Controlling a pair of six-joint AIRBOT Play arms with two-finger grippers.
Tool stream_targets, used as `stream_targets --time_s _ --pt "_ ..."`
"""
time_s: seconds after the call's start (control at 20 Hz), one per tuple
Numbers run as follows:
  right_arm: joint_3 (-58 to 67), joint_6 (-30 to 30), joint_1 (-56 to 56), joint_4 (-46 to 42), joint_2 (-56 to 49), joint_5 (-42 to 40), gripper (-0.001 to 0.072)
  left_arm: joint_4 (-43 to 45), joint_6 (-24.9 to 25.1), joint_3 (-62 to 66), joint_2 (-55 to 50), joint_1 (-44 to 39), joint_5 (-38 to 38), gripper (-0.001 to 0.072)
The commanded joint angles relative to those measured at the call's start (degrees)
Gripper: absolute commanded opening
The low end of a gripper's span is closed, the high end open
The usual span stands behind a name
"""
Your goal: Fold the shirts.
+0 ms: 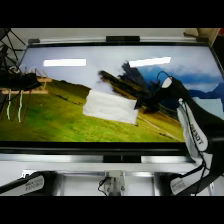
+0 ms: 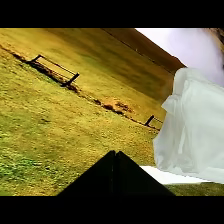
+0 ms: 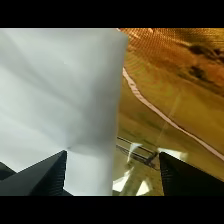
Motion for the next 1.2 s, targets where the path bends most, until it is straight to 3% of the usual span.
stream_targets --time_s 0.0,0.1,0.15,0.2,0.25,0.35,0.5,0.9,1.15 --pt "-0.3 -1.8 -0.1 6.4 -2.9 -0.4 0.0682 0.0 0.2 0.0 0.0 0.0 0.0 0.0034" --pt "-0.3 -3.4 1.6 7.3 -3.8 -0.9 0.0678 0.0 0.2 0.0 0.0 0.0 0.0 0.0034" --pt "-0.3 -5.4 2.9 7.4 -4.0 -2.1 0.0534 0.0 0.2 0.0 0.0 0.0 0.0 0.0034" --pt "-0.2 -8.0 4.1 8.0 -3.8 -4.0 0.0253 0.0 0.2 0.0 0.0 0.0 0.0 0.0034" --pt "0.5 -10.3 4.9 9.0 -3.7 -4.7 0.0058 0.0 0.2 0.0 0.0 0.0 -0.1 0.0034" --pt "3.2 -14.3 4.8 10.8 -2.2 -5.0 0.0063 0.0 0.2 0.0 0.0 0.0 0.0 0.0034" --pt "9.2 -14.5 0.8 10.4 2.7 -3.6 0.0063 0.0 0.0 0.0 0.0 0.0 0.0 0.0034" --pt "15.1 -9.7 -24.2 9.6 19.2 -0.3 0.0063 0.0 0.0 0.0 0.0 0.0 -0.2 0.0034" --pt "15.1 -8.1 -40.2 3.9 25.7 0.0 0.0063 -1.7 0.2 0.0 0.0 -0.2 -0.2 0.0034"
